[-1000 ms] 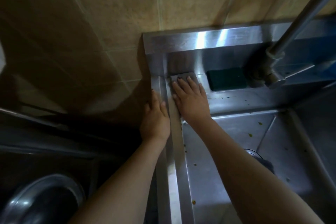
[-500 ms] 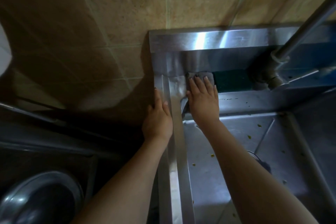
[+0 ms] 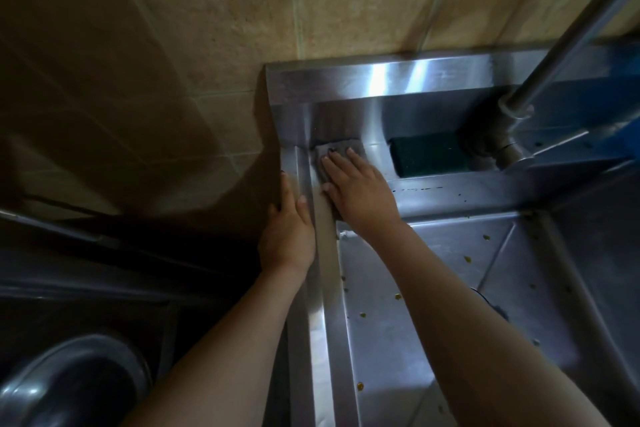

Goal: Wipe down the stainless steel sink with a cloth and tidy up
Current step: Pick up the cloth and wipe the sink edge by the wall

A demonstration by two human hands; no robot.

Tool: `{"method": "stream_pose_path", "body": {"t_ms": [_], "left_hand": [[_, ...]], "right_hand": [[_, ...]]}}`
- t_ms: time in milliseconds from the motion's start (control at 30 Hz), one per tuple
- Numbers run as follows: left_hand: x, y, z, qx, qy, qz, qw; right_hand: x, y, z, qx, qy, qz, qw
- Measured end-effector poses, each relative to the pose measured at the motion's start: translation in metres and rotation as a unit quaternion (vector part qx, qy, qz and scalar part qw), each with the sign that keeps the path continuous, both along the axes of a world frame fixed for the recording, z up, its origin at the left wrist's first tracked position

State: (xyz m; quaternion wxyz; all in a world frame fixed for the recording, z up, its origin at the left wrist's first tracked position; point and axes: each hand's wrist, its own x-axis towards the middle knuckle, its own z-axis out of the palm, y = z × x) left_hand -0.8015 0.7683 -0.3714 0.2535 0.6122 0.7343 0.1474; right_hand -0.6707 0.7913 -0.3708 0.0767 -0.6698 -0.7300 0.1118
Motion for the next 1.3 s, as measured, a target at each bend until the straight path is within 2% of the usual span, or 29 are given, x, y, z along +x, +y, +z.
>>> {"method": "stream_pose_path", "body": {"t_ms": [300, 600, 800, 867, 967, 1100, 1300], "left_hand": [[-0.001, 0.0, -0.003, -0.007, -0.001, 0.008, 1.0], [0.0, -0.001, 0.001, -0.006, -0.006, 0.013, 1.0], [-0.001, 0.0, 0.001, 0.001, -0.005, 0.004, 1.0], [-0.002, 0.001, 0.0, -0.001, -0.011, -0.002, 1.0], [-0.002, 0.002, -0.001, -0.006, -0.02, 0.001, 1.0], [-0.002, 0.001, -0.001, -0.012, -0.039, 0.004, 0.999], [-0.01, 0.003, 0.002, -0.088, -0.111, -0.022, 0.99]], "right_hand": [[-0.003, -0.005, -0.004, -0.003, -0.007, -0.111, 0.994], [-0.004, -0.013, 0.006, -0.027, -0.058, -0.089, 0.994], [-0.004, -0.017, 0.013, -0.009, -0.045, -0.089, 0.995], [-0.002, -0.018, 0.016, 0.004, 0.012, -0.109, 0.994], [-0.002, -0.024, 0.022, 0.04, 0.151, -0.165, 0.974], [-0.001, -0.043, 0.023, 0.034, 0.227, -0.224, 0.947], [-0.001, -0.078, 0.036, 0.039, 0.428, -0.306, 0.85]]}}
